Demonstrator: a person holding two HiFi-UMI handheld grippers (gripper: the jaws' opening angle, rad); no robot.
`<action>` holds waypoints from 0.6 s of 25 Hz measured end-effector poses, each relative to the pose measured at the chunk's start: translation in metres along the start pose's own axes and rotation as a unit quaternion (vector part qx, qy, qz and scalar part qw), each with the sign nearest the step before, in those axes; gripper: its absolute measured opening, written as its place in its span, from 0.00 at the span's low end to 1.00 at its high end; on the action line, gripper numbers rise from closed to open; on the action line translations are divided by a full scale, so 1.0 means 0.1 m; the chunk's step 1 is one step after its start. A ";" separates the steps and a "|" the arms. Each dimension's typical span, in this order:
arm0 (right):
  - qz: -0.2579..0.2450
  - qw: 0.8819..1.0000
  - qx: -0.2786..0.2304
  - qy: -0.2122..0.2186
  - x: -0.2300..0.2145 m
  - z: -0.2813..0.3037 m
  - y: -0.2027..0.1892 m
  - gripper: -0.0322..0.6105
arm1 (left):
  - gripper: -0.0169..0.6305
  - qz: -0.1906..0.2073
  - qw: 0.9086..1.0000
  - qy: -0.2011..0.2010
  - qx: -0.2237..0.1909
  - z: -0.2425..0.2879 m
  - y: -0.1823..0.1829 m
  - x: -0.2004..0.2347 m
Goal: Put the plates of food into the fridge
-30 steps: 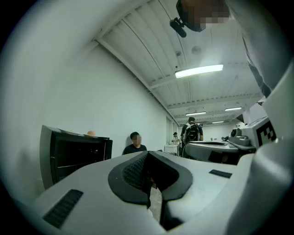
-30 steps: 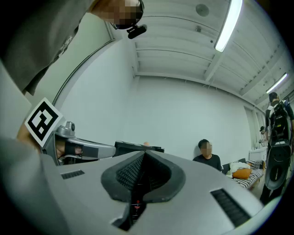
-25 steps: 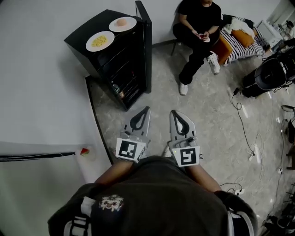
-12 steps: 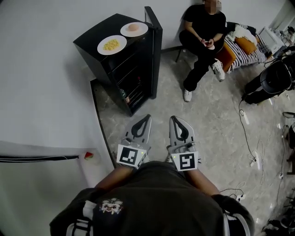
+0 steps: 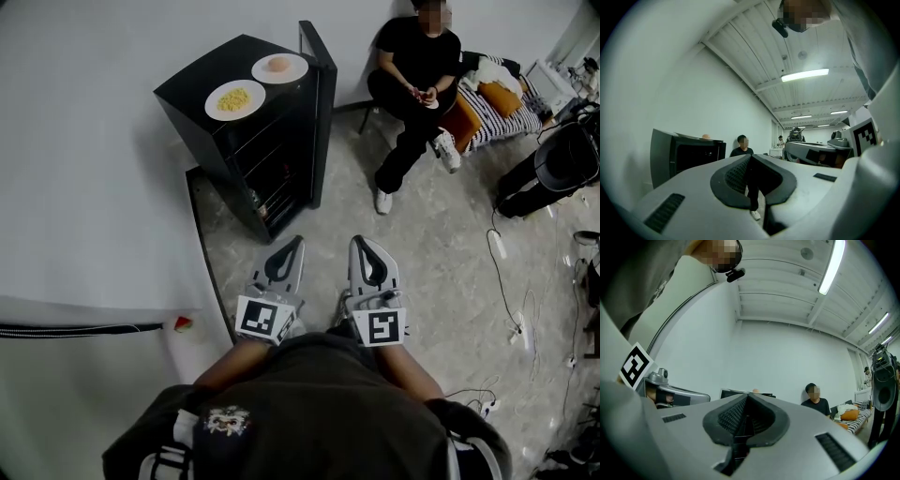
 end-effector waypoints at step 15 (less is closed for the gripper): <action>0.012 0.999 -0.011 0.036 -0.73 0.42 -0.23 0.09 | 0.06 0.006 0.998 0.067 0.011 0.64 -0.13 0.04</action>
Point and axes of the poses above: the fingertips, and each gripper's own axes: z forward along the fingers, x to its left, y out of its top, the point moved 2 cm from there along -z, backward along the fingers, and after that the axes turned 6 degrees about -x, right-handed, at the moved point
